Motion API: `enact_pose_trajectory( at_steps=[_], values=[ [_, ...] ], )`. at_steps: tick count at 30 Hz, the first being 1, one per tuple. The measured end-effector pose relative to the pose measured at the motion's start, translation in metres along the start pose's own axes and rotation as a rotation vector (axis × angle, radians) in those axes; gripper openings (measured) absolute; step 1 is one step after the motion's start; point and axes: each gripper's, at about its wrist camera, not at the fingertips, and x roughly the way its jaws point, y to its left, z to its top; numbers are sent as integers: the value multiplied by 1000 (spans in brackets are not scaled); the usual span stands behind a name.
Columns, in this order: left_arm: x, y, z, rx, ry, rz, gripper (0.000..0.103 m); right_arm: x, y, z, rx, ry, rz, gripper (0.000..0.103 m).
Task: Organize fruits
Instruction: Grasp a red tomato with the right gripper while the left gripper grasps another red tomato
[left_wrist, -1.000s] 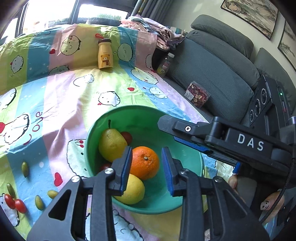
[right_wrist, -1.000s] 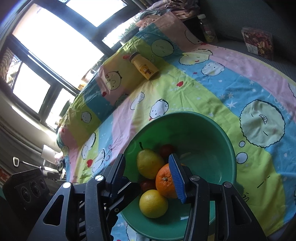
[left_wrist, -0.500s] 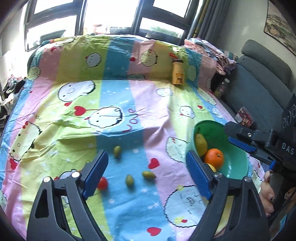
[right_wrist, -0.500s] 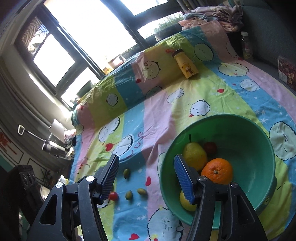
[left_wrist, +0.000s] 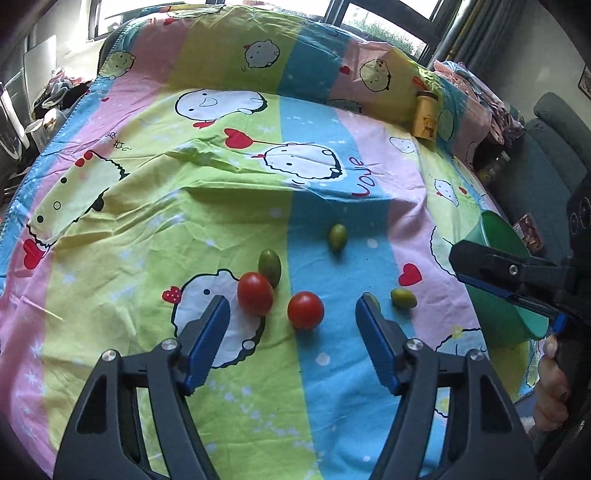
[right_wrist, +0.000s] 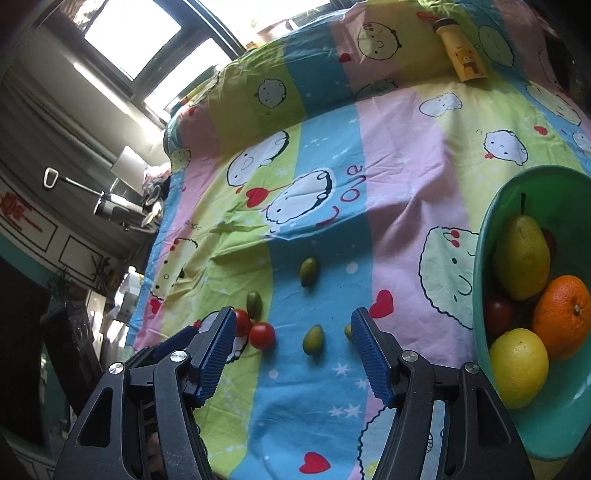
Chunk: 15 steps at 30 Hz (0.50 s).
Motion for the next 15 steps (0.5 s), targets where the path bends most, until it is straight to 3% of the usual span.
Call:
enact_pose_trajectory(
  at_steps=[4, 8, 15],
  values=[
    [6, 11, -2, 4, 16, 28, 52, 23, 6, -1, 8, 61, 56, 49],
    [17, 31, -3, -72, 69, -5, 44, 47, 21, -2, -16, 119, 49, 48],
    [21, 36, -3, -76, 84, -4, 38, 74, 40, 0, -62, 183, 16, 48]
  ],
)
